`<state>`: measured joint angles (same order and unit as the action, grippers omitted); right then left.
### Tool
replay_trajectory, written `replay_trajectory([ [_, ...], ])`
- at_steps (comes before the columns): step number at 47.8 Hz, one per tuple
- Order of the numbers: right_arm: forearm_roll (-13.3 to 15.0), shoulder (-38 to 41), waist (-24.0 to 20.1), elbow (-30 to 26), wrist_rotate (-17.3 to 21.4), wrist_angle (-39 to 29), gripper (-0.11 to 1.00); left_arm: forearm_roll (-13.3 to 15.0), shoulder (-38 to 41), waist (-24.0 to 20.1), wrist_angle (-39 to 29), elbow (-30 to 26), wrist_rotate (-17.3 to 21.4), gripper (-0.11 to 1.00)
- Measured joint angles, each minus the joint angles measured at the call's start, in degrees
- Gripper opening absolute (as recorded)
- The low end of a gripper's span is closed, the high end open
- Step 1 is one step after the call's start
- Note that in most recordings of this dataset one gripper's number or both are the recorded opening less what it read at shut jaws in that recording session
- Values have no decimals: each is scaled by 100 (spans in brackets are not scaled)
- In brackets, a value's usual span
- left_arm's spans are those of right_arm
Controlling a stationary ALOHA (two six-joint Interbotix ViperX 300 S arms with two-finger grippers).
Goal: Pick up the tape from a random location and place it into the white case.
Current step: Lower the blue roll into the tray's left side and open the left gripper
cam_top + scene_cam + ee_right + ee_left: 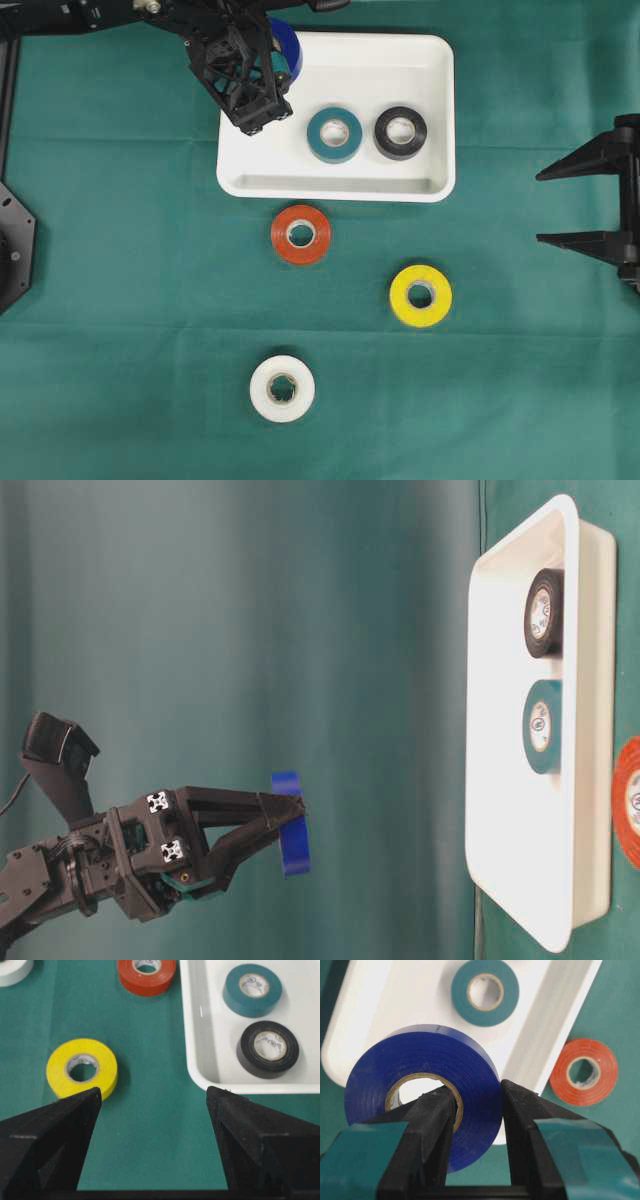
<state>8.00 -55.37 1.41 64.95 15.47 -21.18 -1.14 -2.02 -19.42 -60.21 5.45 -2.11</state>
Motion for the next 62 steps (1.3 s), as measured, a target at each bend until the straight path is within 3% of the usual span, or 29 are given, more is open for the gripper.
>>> replay_trajectory([
  [39,-9,0,0,0,0,0,80,0,0,9,53,105,0,22],
  [62,0,0,0,0,0,0,80,9,589,18,993,791,0,22],
])
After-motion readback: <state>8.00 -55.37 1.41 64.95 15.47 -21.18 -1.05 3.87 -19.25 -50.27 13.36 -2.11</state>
